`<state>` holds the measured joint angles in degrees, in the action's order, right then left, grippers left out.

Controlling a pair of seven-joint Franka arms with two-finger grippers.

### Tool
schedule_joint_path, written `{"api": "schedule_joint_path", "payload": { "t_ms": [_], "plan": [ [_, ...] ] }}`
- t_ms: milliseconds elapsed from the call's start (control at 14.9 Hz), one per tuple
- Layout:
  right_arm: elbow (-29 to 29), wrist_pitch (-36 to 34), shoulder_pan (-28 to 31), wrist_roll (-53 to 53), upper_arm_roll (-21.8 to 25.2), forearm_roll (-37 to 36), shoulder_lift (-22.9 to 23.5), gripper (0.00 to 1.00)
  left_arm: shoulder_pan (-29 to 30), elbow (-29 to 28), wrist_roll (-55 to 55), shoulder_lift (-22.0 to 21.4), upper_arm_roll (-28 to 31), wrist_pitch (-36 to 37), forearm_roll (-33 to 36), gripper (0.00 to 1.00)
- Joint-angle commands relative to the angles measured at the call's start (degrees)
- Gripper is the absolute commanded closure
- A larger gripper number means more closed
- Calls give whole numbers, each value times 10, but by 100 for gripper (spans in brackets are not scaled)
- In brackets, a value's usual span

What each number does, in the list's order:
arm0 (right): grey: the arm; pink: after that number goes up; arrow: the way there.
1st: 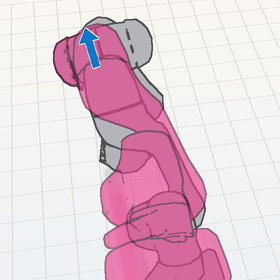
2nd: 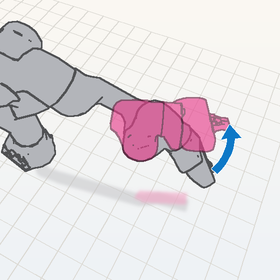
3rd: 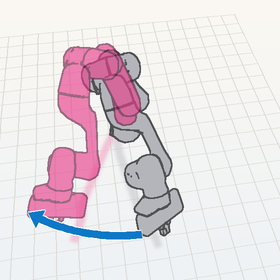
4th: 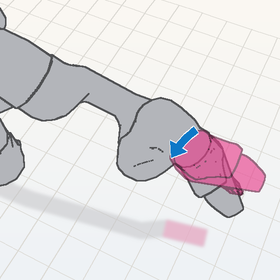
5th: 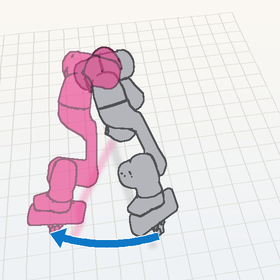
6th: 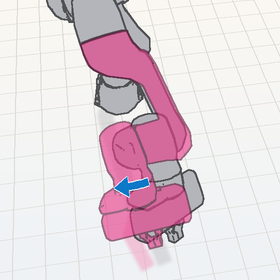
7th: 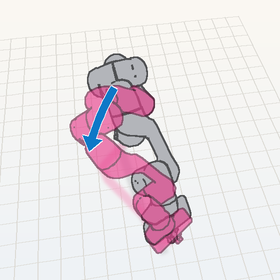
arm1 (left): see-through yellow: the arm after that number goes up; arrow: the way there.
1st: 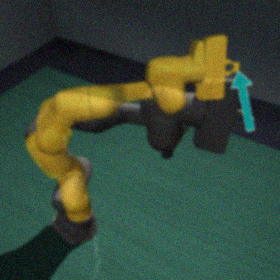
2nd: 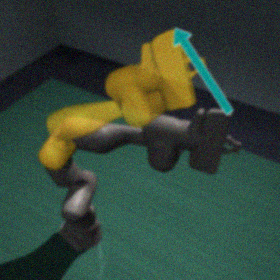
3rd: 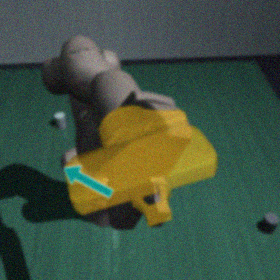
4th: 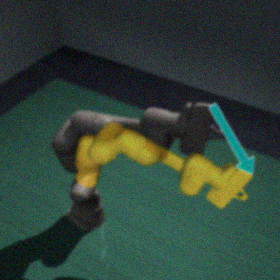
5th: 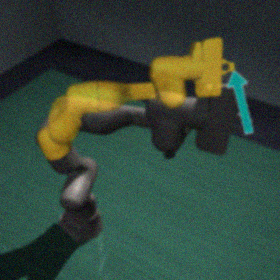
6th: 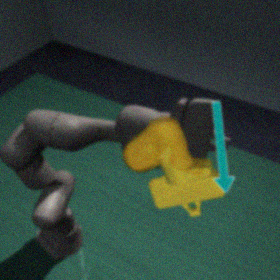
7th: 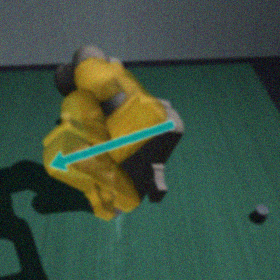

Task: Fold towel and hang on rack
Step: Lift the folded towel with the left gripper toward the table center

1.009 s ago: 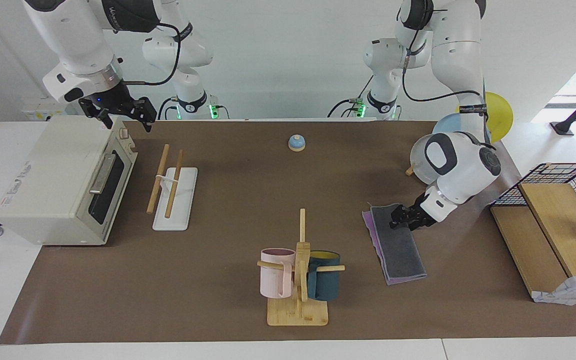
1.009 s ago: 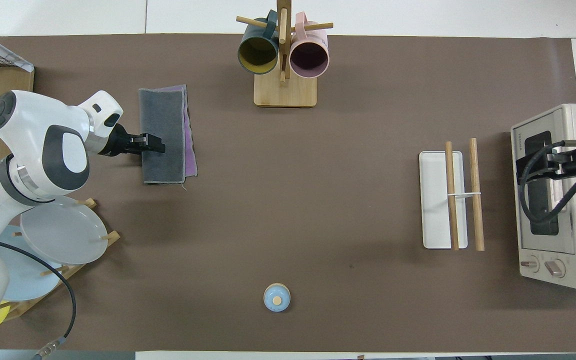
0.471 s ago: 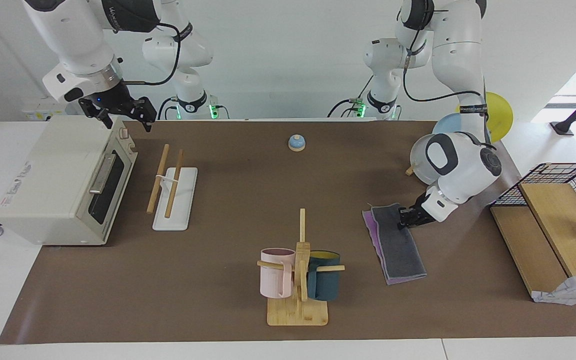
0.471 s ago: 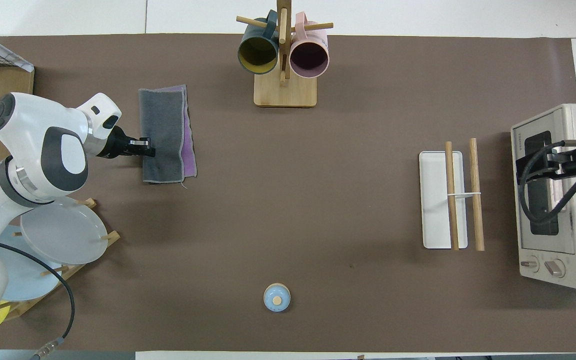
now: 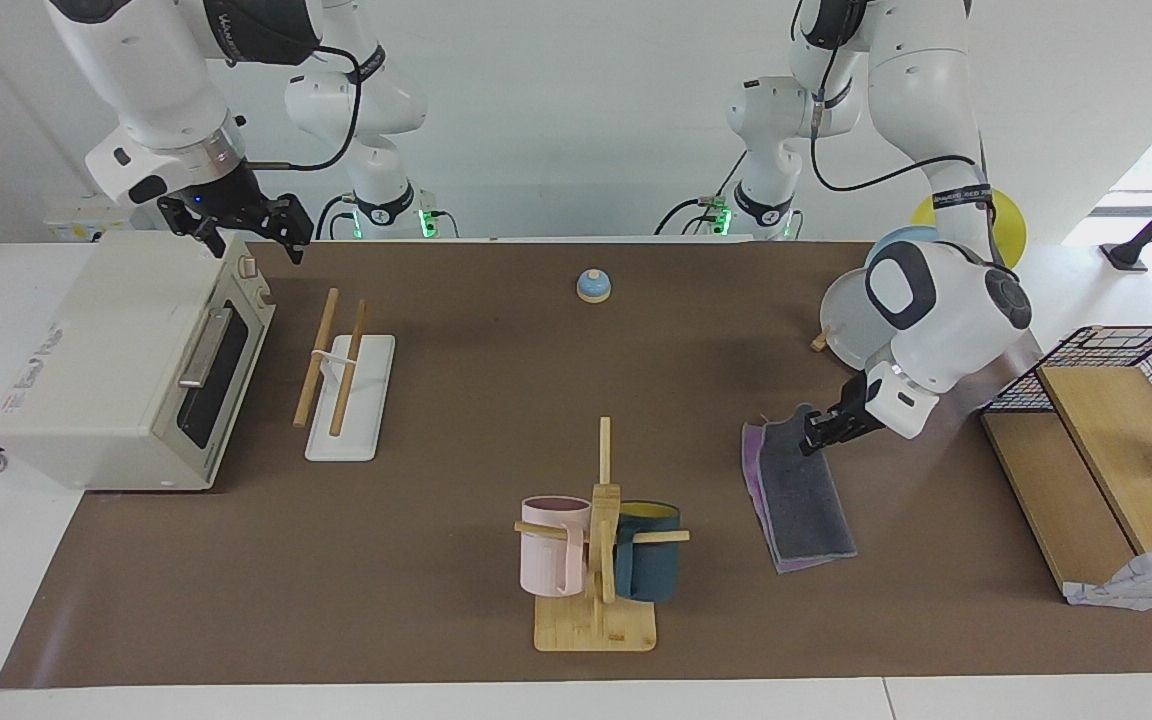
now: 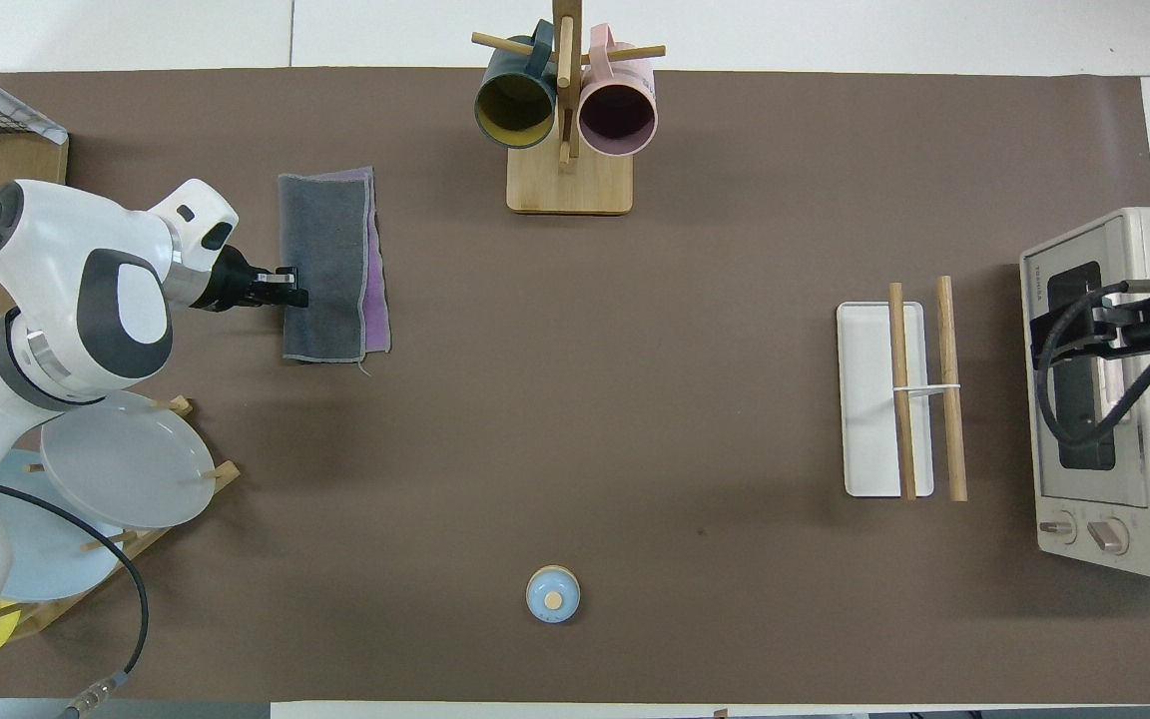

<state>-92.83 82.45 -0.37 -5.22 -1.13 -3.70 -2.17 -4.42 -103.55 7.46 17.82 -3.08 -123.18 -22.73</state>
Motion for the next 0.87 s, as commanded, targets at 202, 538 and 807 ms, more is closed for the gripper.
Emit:
{"api": "schedule_joint_path", "payload": {
  "t_ms": [202,538,807],
  "plan": [
    [-2,-6,11,6,-7,3,-4,0,-65,49,339,-47,3,71,49,100],
    [-2,-6,11,6,-7,3,-4,0,-83,112,625,-70,-5,143,57,100],
    [-2,-6,11,6,-7,3,-4,0,-83,112,803,-105,-9,134,47,100]
  ]
}}
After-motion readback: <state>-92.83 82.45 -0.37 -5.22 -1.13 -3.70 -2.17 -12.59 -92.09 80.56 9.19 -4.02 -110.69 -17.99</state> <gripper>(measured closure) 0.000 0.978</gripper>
